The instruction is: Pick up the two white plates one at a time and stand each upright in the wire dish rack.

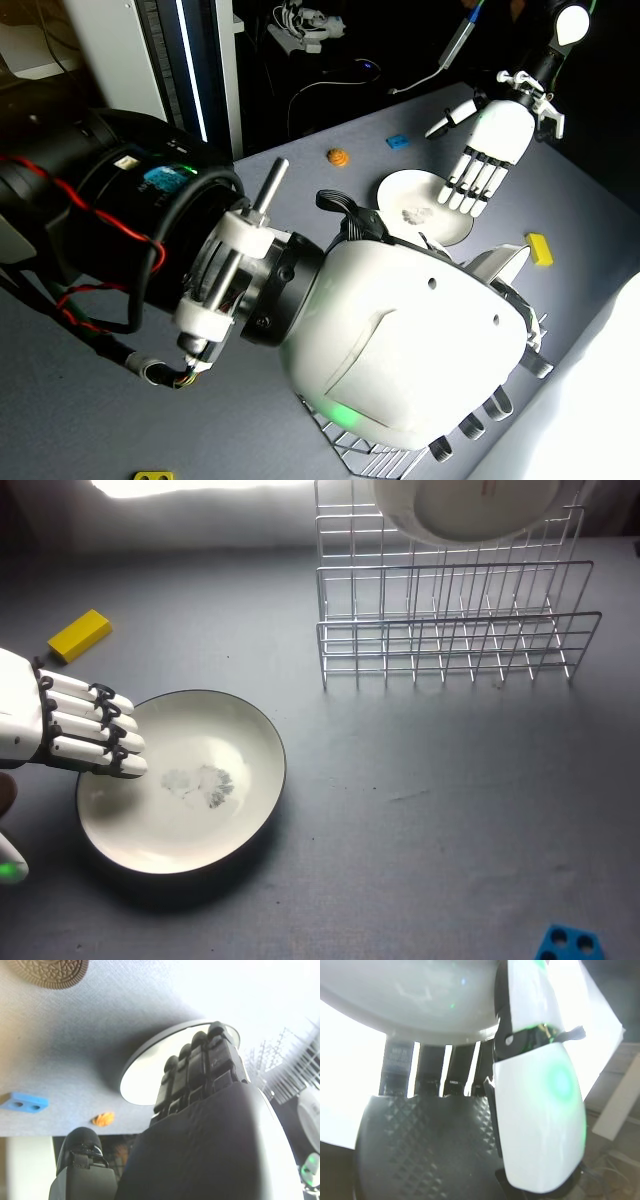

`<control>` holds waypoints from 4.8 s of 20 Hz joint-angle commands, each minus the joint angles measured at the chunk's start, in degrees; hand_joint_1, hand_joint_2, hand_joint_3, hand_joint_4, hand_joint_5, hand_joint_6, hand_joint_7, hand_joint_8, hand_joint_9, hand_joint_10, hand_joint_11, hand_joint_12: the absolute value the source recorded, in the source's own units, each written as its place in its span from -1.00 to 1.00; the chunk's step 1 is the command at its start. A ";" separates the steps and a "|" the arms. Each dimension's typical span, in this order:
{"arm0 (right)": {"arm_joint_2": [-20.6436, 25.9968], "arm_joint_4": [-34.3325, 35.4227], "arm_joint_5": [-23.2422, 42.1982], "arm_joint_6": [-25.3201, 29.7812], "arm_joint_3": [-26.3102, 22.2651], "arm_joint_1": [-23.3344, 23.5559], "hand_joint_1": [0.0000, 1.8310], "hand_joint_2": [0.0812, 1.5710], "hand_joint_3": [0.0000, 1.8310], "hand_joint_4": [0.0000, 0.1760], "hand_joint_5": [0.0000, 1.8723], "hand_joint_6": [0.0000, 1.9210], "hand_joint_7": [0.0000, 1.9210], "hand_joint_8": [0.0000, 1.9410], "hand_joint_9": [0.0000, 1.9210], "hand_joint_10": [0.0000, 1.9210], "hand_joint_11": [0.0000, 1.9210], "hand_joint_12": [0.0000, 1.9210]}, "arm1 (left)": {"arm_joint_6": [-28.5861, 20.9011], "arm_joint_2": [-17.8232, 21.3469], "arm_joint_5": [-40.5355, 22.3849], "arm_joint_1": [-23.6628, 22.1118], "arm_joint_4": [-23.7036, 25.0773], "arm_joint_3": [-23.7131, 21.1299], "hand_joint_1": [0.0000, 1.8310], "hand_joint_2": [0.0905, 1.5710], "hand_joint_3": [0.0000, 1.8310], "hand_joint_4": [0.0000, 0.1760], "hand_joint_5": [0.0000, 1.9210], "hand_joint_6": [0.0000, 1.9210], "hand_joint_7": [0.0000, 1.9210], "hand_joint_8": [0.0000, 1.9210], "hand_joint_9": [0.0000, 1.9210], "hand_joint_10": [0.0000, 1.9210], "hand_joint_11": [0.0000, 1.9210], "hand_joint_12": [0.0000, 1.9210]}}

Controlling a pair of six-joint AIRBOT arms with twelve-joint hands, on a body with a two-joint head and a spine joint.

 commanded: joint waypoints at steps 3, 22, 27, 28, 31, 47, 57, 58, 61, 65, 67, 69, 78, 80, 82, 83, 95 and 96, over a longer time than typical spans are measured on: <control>-0.21 3.01 7.01 1.45 0.91 0.71 0.52 0.28 -1.00 -1.00 0.15 -0.17 0.25 -0.43 0.13 -0.09 -0.07 -0.13 | 0.00 0.14 -0.79 -0.15 -2.89 0.27 -1.00 0.28 -1.00 -1.00 -0.99 -1.00 -1.00 -1.00 -1.00 -1.00 -1.00 -1.00; -2.13 3.04 11.16 7.77 4.03 -3.64 0.52 0.28 -1.00 -1.00 0.15 -0.16 0.26 -0.45 0.11 -0.06 -0.09 -0.14 | 0.00 -0.23 -0.72 0.42 -2.88 1.03 -1.00 0.27 -1.00 -1.00 -0.99 -1.00 -1.00 -1.00 -1.00 -1.00 -1.00 -1.00; -3.12 3.04 11.09 8.51 5.56 -4.58 0.52 0.30 -1.00 -1.00 0.14 -0.13 0.20 -0.36 0.10 -0.03 -0.08 -0.10 | 0.00 -0.22 -0.72 0.41 -2.88 1.03 -1.00 0.27 -1.00 -1.00 -0.99 -1.00 -1.00 -1.00 -1.00 -1.00 -1.00 -1.00; -3.53 3.04 11.09 9.04 6.20 -4.97 0.52 0.30 -1.00 -1.00 0.13 -0.11 0.19 -0.34 0.09 -0.01 -0.09 -0.07 | 0.00 -0.22 -0.72 0.41 -2.88 1.03 -1.00 0.27 -1.00 -1.00 -0.99 -1.00 -1.00 -1.00 -1.00 -1.00 -1.00 -1.00; -3.80 3.04 11.19 9.11 6.41 -5.38 0.52 0.30 -1.00 -1.00 0.15 -0.15 0.19 -0.34 0.11 -0.03 -0.08 -0.10 | 0.00 -0.26 -0.72 0.41 -2.88 1.03 -1.00 0.27 -1.00 -1.00 -0.99 -1.00 -1.00 -1.00 -1.00 -1.00 -1.00 -1.00; -6.42 3.05 12.63 9.41 9.49 -9.62 0.34 0.36 -1.00 -0.72 0.05 0.01 0.12 -0.13 0.31 -0.89 -0.14 0.01 | 0.00 -0.34 -0.71 0.39 -2.87 1.06 -1.00 0.25 -1.00 -1.00 -0.97 -0.99 -1.00 -1.00 -1.00 -1.00 -1.00 -1.00; -7.40 3.05 13.63 8.89 10.48 -11.49 0.35 0.34 -1.00 -0.75 0.10 -0.06 0.15 -0.17 0.37 -0.97 -0.12 0.02 | 0.00 -0.41 -0.71 0.40 -2.87 1.18 -1.00 0.27 -1.00 -1.00 -0.96 -1.00 -1.00 -1.00 -1.00 -1.00 -1.00 -1.00; -7.41 3.05 13.73 8.84 10.48 -11.54 0.35 0.33 -1.00 -0.76 0.11 -0.09 0.17 -0.20 0.38 -0.97 -0.12 0.02 | 0.00 -0.42 -0.71 0.40 -2.86 1.18 -1.00 0.27 -1.00 -1.00 -0.96 -1.00 -1.00 -1.00 -1.00 -1.00 -1.00 -1.00; -7.49 3.04 14.19 8.59 10.48 -11.94 0.35 0.36 -1.00 -0.85 0.05 0.01 0.13 -0.14 0.31 -0.99 -0.15 0.01 | 0.00 -0.44 -0.71 0.40 -2.86 1.20 -1.00 0.26 -1.00 -1.00 -0.98 -1.00 -1.00 -1.00 -1.00 -1.00 -1.00 -1.00; -7.56 3.04 14.79 8.13 10.48 -12.65 0.21 0.38 -1.00 -1.00 -0.22 -0.34 -0.07 -0.82 0.00 -0.99 -0.51 0.17 | 0.00 -0.45 -0.71 0.40 -2.86 1.21 -1.00 0.26 -1.00 -1.00 -0.96 -0.99 -1.00 -1.00 -1.00 -1.00 -1.00 -1.00; -7.64 3.04 14.98 7.95 10.48 -12.95 0.14 0.37 -1.00 -1.00 -0.18 -0.83 -0.10 -0.97 -0.11 -1.00 -0.63 0.21 | 0.00 -0.45 -0.71 0.40 -2.86 1.22 -1.00 0.27 -1.00 -1.00 -0.96 -0.99 -1.00 -1.00 -1.00 -1.00 -1.00 -1.00; -7.67 3.04 15.02 7.95 10.48 -13.07 0.14 0.36 -1.00 -1.00 -0.17 -0.94 -0.10 -0.99 -0.13 -1.00 -0.68 0.27 | 0.00 -0.45 -0.71 0.40 -2.86 1.23 -1.00 0.25 -1.00 -1.00 -0.98 -1.00 -1.00 -1.00 -1.00 -1.00 -1.00 -1.00; -7.67 3.04 15.09 7.87 10.44 -13.08 0.04 0.34 -1.00 -1.00 -0.33 -1.00 -0.27 -1.00 -0.27 -1.00 -0.85 0.31 | -0.01 -0.49 -0.72 0.95 -2.85 1.24 -1.00 0.26 -1.00 -1.00 -0.96 -0.99 -0.99 -1.00 -1.00 -1.00 -1.00 -1.00; -7.66 3.04 15.09 7.87 10.43 -13.00 0.00 0.36 -1.00 -1.00 -0.40 -1.00 -0.34 -1.00 -0.34 -1.00 -0.93 0.31 | -0.04 -0.57 -0.73 1.61 -2.85 1.26 -1.00 0.25 -1.00 -1.00 -0.96 -0.99 -0.99 -1.00 -1.00 -1.00 -1.00 -1.00; -7.55 3.02 15.06 7.84 10.32 -12.79 -0.06 0.39 -0.99 -1.00 -0.50 -1.00 -0.43 -1.00 -0.44 -1.00 -0.99 0.28 | -0.10 -0.65 -0.74 2.18 -2.85 1.33 -1.00 0.26 -1.00 -1.00 -0.97 -1.00 -1.00 -1.00 -1.00 -1.00 -1.00 -1.00; -7.38 3.02 15.02 7.73 10.15 -12.64 -0.09 0.41 -0.99 -1.00 -0.54 -1.00 -0.46 -1.00 -0.47 -1.00 -1.00 0.25 | -0.11 -0.69 -0.74 2.37 -2.85 1.36 -1.00 0.26 -1.00 -1.00 -0.96 -0.99 -1.00 -1.00 -1.00 -1.00 -1.00 -1.00; -1.36 0.61 10.94 6.86 2.22 -5.07 -0.12 0.31 -1.00 -1.00 -0.92 -1.00 -0.93 -1.00 -0.94 -1.00 -1.00 -0.72 | -0.12 -1.11 -0.89 5.26 -3.01 1.37 -1.00 0.23 -1.00 -1.00 -0.96 -1.00 -1.00 -1.00 -1.00 -1.00 -1.00 -1.00; -0.86 0.53 10.98 5.81 1.50 -4.21 -0.10 0.30 -1.00 -1.00 -0.98 -1.00 -0.99 -1.00 -0.97 -1.00 -1.00 -0.80 | -0.11 -1.18 -0.89 5.84 -3.24 1.38 -1.00 0.23 -1.00 -1.00 -0.95 -0.99 -0.99 -1.00 -1.00 -1.00 -1.00 -1.00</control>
